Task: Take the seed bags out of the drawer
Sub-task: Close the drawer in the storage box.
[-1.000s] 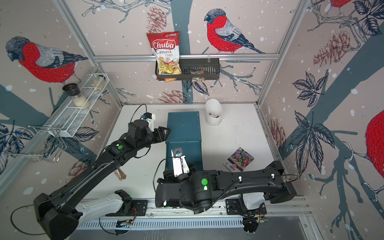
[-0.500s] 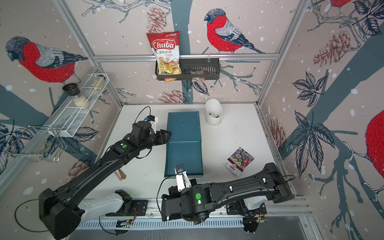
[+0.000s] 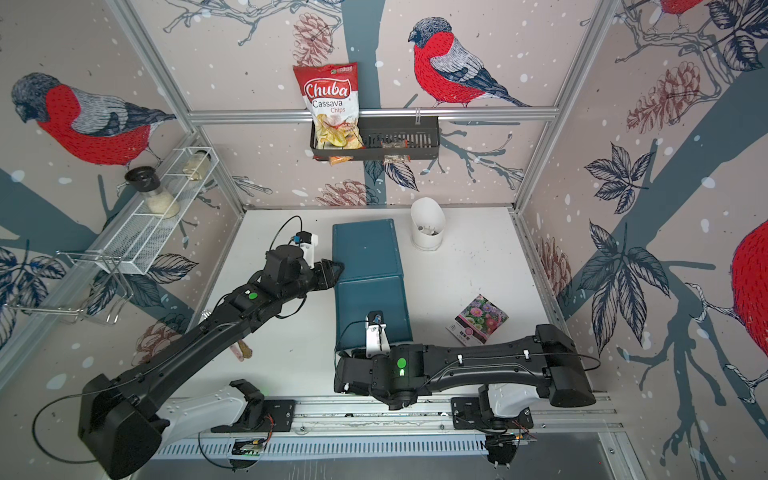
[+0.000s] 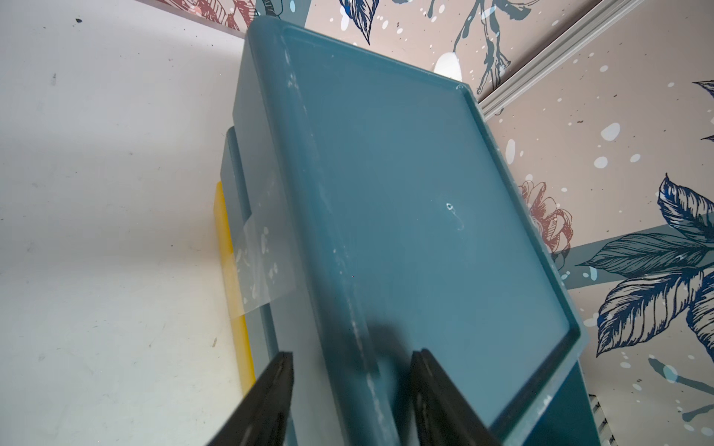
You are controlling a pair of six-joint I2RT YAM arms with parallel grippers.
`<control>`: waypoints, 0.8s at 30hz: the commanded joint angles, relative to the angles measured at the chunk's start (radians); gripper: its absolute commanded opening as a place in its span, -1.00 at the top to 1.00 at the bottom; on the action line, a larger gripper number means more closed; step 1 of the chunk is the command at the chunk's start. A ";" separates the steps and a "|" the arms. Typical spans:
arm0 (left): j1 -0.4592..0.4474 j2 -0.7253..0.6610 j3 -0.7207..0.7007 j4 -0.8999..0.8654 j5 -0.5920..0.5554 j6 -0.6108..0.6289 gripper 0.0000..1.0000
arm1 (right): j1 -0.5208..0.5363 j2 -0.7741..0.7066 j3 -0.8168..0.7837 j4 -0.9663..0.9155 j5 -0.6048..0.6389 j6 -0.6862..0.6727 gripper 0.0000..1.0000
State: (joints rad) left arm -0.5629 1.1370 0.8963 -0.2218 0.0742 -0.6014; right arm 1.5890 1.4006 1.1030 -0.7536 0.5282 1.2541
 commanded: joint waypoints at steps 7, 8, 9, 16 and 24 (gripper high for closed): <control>0.003 -0.019 -0.038 -0.114 -0.003 0.046 0.14 | -0.071 0.006 0.038 0.112 0.073 -0.127 0.17; 0.003 -0.017 -0.038 -0.117 -0.003 0.049 0.17 | -0.075 0.009 0.047 0.115 0.085 -0.138 0.18; 0.003 -0.018 -0.039 -0.120 -0.001 0.056 0.20 | -0.079 0.013 0.057 0.113 0.095 -0.145 0.18; 0.004 -0.030 -0.045 -0.138 -0.011 0.087 0.38 | -0.131 0.053 0.100 0.168 0.151 -0.215 0.18; 0.003 -0.045 -0.051 -0.149 -0.005 0.120 0.53 | -0.243 0.077 0.109 0.273 0.157 -0.284 0.18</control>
State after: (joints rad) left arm -0.5598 1.0897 0.8558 -0.1917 0.0513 -0.5228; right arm 1.3666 1.4754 1.2041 -0.5499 0.6491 1.0176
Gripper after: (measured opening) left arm 0.275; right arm 0.409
